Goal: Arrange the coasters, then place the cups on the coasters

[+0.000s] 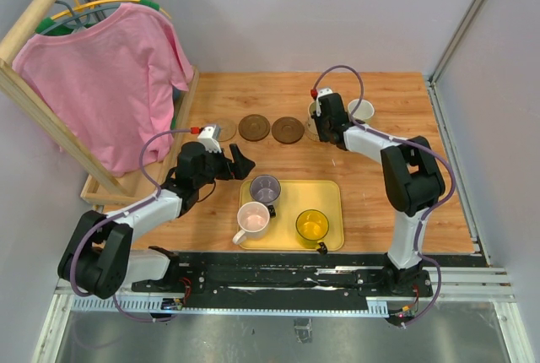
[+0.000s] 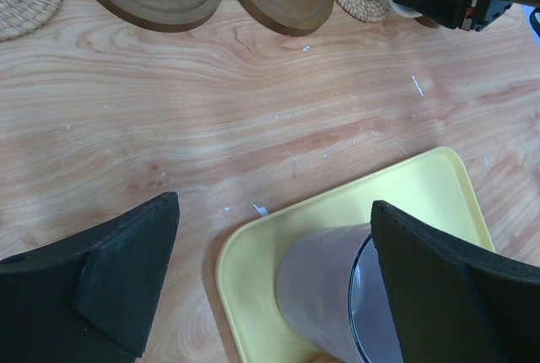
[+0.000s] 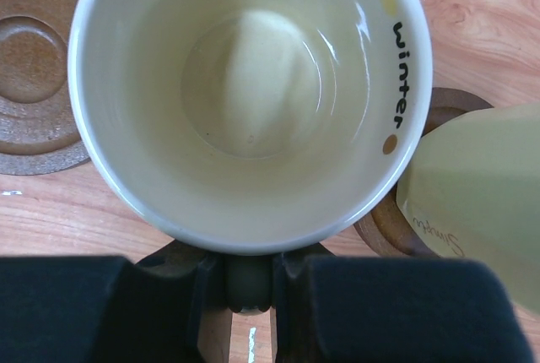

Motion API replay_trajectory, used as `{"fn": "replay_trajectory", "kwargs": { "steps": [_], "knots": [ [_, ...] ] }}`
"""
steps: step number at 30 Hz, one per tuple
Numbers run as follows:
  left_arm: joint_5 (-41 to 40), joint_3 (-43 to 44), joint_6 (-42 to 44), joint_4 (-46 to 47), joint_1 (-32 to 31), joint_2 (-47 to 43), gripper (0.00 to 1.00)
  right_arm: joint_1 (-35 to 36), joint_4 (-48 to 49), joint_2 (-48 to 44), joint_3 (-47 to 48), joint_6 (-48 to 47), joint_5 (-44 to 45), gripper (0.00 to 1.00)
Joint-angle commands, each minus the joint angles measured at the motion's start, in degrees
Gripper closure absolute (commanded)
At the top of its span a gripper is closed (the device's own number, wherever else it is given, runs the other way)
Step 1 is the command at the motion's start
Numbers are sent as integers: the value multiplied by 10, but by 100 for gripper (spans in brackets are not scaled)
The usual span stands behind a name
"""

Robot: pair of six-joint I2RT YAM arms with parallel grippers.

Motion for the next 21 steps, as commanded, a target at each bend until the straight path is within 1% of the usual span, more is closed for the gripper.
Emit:
{"fn": "replay_trajectory", "kwargs": {
  "steps": [1,21],
  "knots": [
    [7,7,6,19,-6,5,0,-10,30,-4,31,10,13,99],
    [9,6,4,16,-5,5,0,-13,2,-1,24,30,8,99]
  ]
}}
